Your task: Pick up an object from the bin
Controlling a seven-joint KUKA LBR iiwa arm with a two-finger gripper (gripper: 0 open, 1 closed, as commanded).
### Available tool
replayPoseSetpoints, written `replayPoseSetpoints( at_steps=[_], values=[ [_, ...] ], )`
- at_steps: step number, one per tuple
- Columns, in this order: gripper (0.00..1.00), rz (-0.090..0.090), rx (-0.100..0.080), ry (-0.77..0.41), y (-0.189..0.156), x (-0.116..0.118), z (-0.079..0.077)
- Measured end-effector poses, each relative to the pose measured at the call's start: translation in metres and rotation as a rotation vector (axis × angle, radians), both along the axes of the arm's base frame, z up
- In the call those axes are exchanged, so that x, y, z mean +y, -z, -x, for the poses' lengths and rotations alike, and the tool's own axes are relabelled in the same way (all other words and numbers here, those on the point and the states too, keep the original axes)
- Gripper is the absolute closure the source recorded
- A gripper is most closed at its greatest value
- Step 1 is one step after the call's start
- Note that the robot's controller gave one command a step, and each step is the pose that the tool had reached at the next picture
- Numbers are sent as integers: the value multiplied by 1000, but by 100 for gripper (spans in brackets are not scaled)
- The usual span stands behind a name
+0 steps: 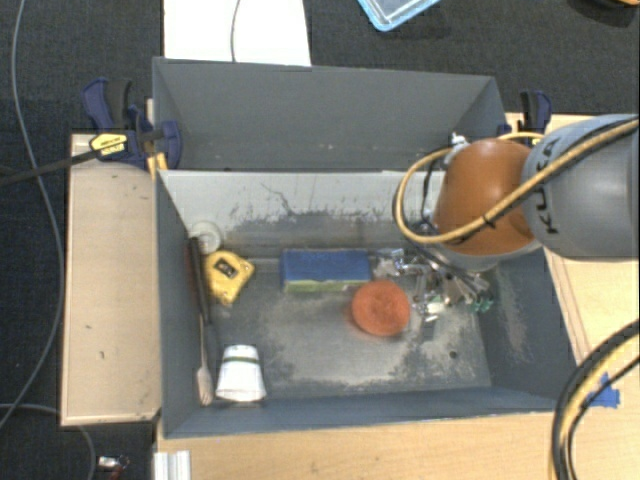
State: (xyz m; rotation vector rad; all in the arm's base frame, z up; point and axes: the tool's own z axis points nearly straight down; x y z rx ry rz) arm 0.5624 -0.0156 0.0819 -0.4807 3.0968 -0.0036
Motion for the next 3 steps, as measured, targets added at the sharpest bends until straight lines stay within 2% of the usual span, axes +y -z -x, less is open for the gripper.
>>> replayPoseSetpoints(
  at_steps=[1,2,3],
  values=[
    [100,-4,0,271,11,15,-5],
    [100,-4,0,270,11,15,-5],
    [100,-3,3,230,-53,9,5]
  ],
)
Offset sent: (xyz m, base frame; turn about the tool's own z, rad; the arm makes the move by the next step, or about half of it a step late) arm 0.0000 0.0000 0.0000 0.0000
